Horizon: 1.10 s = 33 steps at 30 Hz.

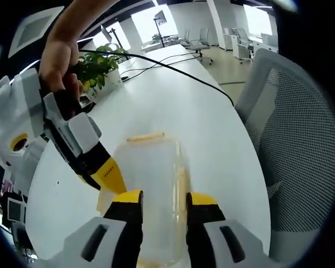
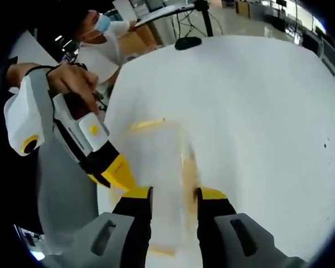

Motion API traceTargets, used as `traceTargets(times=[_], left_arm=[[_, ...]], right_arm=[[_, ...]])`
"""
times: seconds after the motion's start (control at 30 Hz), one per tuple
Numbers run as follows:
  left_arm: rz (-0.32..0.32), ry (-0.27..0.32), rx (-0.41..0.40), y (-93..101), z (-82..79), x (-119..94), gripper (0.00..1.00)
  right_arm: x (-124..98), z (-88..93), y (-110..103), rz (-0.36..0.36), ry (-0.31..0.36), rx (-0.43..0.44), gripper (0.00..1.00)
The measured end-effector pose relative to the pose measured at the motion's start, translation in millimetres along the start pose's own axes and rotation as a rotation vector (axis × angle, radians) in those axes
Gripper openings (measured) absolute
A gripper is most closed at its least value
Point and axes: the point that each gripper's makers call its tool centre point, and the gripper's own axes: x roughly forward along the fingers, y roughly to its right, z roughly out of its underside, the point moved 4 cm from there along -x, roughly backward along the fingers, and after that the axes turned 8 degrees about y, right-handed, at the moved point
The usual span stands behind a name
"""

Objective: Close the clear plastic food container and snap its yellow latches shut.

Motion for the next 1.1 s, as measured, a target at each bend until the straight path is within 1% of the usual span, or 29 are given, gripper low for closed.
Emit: traceTargets(times=[0.07, 0.13, 0.2, 0.23, 0.27, 0.3, 0.33, 0.43, 0.5, 0.6, 0.73, 0.83, 1.0, 1.1], left_arm=[[0.004, 0.000, 0.002, -0.2, 0.1, 0, 0.22], [0.006, 0.000, -0.001, -0.9, 0.4, 0, 0.22], [0.009, 0.001, -0.004, -1.3, 0.5, 0, 0.22], [0.011, 0.002, -0.008, -1.6, 1.0, 2, 0.21], [0.015, 0.004, -0.009, -1.6, 1.6, 3, 0.21], [0.016, 0.009, -0.014, -1.7, 1.9, 2, 0.21], [0.015, 0.010, -0.013, -1.2, 1.7, 3, 0.21], [0.014, 0.023, -0.010, -0.7, 2.5, 1, 0.22], [0.014, 0.029, -0.006, -0.2, 2.3, 1, 0.22], [0.014, 0.032, -0.009, 0.1, 2.1, 1, 0.23], [0.010, 0.034, -0.010, 0.3, 1.8, 0, 0.23], [0.007, 0.045, -0.019, 0.1, 0.3, -2, 0.24], [-0.013, 0.073, -0.066, -0.1, -0.5, -3, 0.24], [-0.023, 0.083, -0.107, -0.7, -1.0, -3, 0.24]], right_arm=[[1, -0.5, 1, -0.005, -0.011, 0.010, 0.27], [2, -0.7, 0, -0.016, -0.020, 0.000, 0.26], [3, -0.5, 0, -0.030, -0.018, 0.006, 0.26], [7, -4.9, -1, -0.052, 0.017, 0.023, 0.25], [6, -3.3, 3, -0.055, 0.002, 0.015, 0.25], [4, -3.9, 6, -0.056, 0.005, 0.020, 0.25], [4, -2.4, 4, -0.059, 0.013, 0.008, 0.25], [2, 0.1, 6, -0.057, 0.055, 0.023, 0.26], [2, 1.1, 4, -0.052, 0.067, 0.022, 0.27], [3, -0.1, 0, -0.032, 0.056, 0.013, 0.29], [2, 0.4, -1, -0.019, 0.061, -0.003, 0.29], [0, 2.2, -2, 0.000, 0.079, 0.005, 0.29], [-1, 3.7, -4, 0.032, 0.113, 0.013, 0.30], [-3, 5.2, -6, 0.056, 0.141, 0.012, 0.30]])
